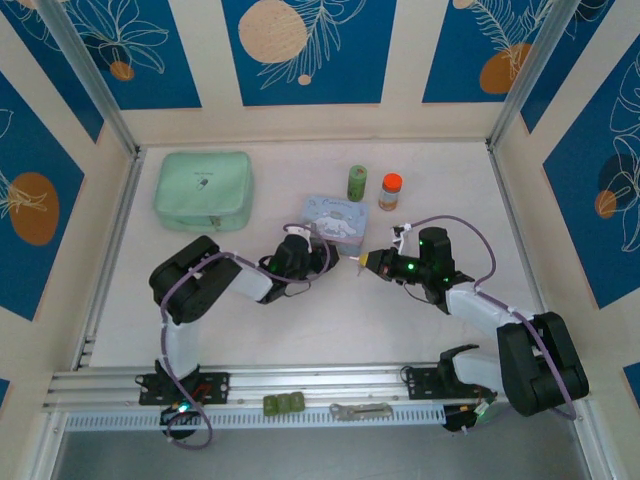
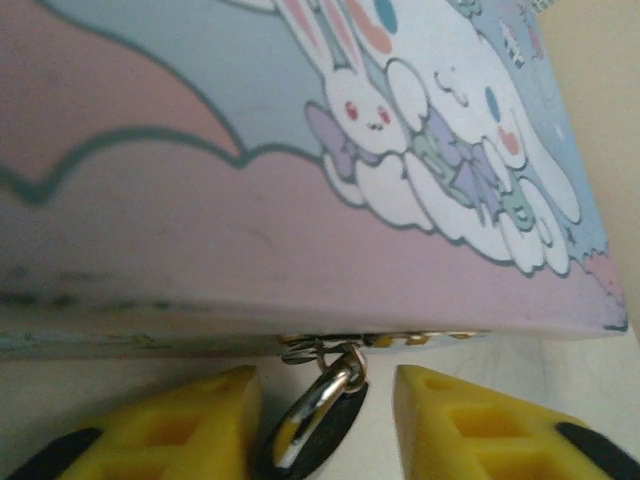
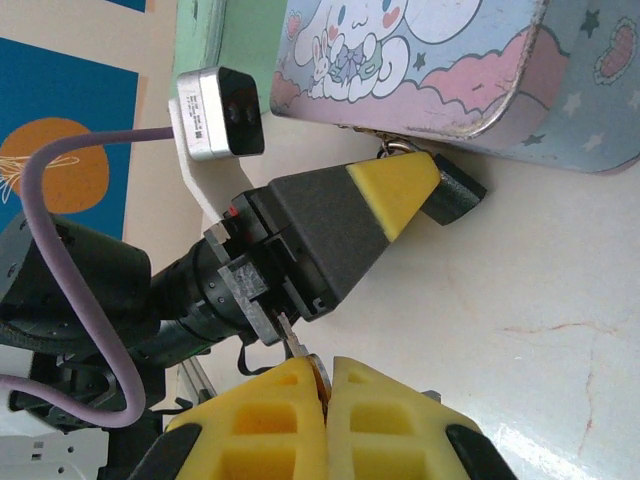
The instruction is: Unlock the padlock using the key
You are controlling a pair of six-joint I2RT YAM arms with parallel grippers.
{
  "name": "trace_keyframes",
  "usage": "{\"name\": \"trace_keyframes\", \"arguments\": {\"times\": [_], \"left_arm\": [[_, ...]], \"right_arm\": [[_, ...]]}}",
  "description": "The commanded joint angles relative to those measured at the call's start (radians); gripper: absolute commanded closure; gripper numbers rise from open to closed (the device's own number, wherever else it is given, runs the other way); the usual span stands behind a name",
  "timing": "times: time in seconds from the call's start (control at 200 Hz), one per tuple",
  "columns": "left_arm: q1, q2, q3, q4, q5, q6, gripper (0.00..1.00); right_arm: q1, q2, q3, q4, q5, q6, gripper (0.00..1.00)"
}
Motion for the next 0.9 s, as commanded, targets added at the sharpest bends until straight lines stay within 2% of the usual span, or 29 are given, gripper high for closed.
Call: {"name": "trace_keyframes", "arguments": {"times": [0.0, 0.2, 0.395, 0.445, 0.65, 0.895], "left_arm": [[-0.033, 0.053, 0.016, -0.053, 0.015, -0.032, 0.68], [-0.037, 0.086, 0.035, -0.034, 0.004, -0.065, 0.77], [-0.035, 0.099, 0.038, 0.034, 0.022, -0.126, 0.91], [-0.036, 0.092, 0.033, 0.051, 0.028, -0.143, 1.0], [-0.019, 0.068, 0.004, 0.159, 0.078, -0.253, 1.0], [-0.013, 0.094, -0.034, 0.365, 0.092, -0.445, 1.0]], "right_arm": [[-0.009, -0.004, -0.017, 0.004, 0.01, 0.009, 1.0], [-0.013, -0.005, -0.029, 0.002, 0.022, 0.012, 1.0], [-0.023, -0.003, -0.051, 0.006, 0.032, 0.015, 1.0], [-0.026, -0.002, -0.058, 0.015, 0.029, 0.019, 1.0], [-0.043, 0.021, -0.083, 0.043, 0.017, 0.024, 1.0], [-0.03, 0.06, -0.154, 0.208, 0.097, 0.161, 1.0]]}}
